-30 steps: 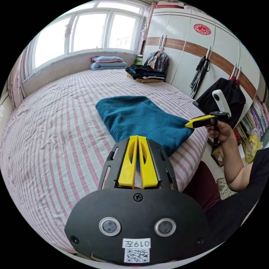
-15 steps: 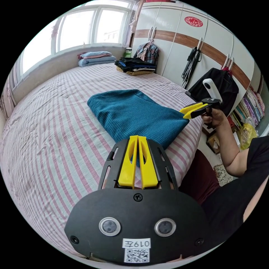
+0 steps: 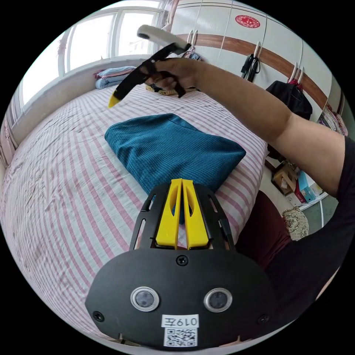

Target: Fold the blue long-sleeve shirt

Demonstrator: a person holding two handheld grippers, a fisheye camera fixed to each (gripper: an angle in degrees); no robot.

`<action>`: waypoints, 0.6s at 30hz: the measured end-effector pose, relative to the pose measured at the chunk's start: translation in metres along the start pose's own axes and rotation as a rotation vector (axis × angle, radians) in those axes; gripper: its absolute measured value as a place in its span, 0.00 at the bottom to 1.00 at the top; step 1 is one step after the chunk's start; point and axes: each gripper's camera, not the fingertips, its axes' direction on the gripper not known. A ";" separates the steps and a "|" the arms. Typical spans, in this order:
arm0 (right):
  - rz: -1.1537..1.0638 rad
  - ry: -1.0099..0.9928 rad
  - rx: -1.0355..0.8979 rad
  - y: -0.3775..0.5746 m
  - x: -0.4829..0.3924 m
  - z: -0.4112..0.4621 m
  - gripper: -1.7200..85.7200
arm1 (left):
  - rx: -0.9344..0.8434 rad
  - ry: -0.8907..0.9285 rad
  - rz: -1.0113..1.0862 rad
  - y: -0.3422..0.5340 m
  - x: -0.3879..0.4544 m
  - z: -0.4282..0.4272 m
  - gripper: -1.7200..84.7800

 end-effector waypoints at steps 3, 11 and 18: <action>-0.025 -0.001 -0.151 -0.044 0.026 0.048 0.15 | 0.004 0.011 0.000 0.000 -0.004 0.000 0.03; -0.022 -0.105 -0.425 -0.108 0.061 0.099 0.07 | 0.018 0.053 -0.007 0.002 -0.016 -0.002 0.03; 0.064 -0.088 -0.344 -0.120 0.087 0.101 0.04 | 0.010 0.023 0.008 -0.001 -0.017 -0.003 0.03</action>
